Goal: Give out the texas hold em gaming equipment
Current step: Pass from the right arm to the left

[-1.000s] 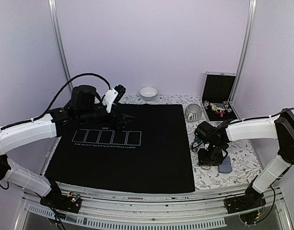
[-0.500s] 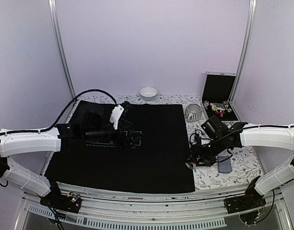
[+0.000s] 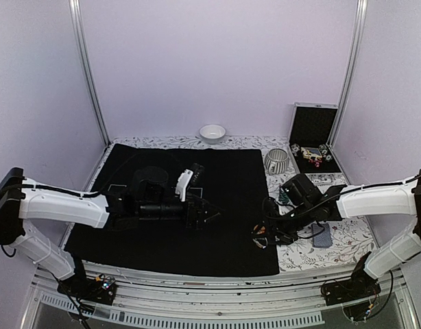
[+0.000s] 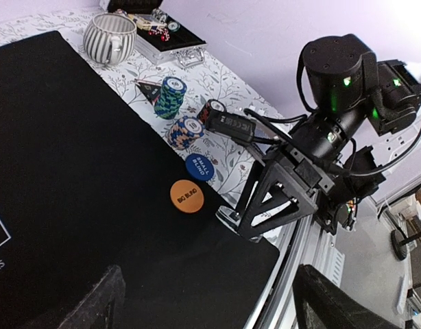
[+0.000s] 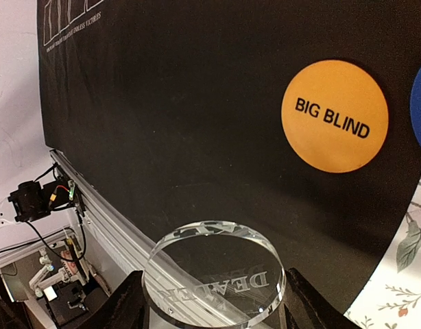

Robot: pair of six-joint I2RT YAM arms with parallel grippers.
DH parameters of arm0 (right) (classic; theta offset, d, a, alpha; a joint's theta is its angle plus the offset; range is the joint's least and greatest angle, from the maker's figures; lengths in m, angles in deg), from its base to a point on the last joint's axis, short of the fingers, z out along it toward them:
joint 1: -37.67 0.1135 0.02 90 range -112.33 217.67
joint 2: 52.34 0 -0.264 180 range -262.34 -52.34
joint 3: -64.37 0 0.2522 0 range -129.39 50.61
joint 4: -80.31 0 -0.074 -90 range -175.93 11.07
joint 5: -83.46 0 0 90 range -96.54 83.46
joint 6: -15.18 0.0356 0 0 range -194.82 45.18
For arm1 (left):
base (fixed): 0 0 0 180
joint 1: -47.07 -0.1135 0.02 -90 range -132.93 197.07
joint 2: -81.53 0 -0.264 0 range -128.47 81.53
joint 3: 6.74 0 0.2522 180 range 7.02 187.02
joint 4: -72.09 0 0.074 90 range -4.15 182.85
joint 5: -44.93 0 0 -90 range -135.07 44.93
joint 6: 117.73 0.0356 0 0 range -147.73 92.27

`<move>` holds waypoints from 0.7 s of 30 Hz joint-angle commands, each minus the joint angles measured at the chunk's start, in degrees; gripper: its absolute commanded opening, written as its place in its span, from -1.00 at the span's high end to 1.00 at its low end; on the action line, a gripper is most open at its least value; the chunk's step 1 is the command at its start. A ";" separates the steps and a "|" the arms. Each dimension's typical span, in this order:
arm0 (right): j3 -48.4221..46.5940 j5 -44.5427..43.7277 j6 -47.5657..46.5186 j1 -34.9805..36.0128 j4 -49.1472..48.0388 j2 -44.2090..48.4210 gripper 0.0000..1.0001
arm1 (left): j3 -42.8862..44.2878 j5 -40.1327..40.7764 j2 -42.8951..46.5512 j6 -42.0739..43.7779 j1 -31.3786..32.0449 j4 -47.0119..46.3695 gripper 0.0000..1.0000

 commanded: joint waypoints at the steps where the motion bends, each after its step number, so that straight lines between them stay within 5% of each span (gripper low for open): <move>1: -4.46 -3.10 -2.09 1.82 1.35 -0.68 0.09 | 0.97 1.03 0.08 -0.83 -0.07 1.57 -0.76; 5: -12.11 -9.12 -10.73 7.15 4.48 -0.87 0.13 | 1.19 1.01 1.51 -0.10 -0.64 3.01 -0.76; 14: -23.93 -43.04 -37.26 23.48 3.49 0.41 0.13 | 5.66 -13.26 8.73 4.51 -5.58 10.66 -0.77; 21: -25.53 -48.59 -52.40 26.59 -6.98 -1.13 0.13 | 6.16 -17.61 10.25 4.33 -7.06 14.37 -0.77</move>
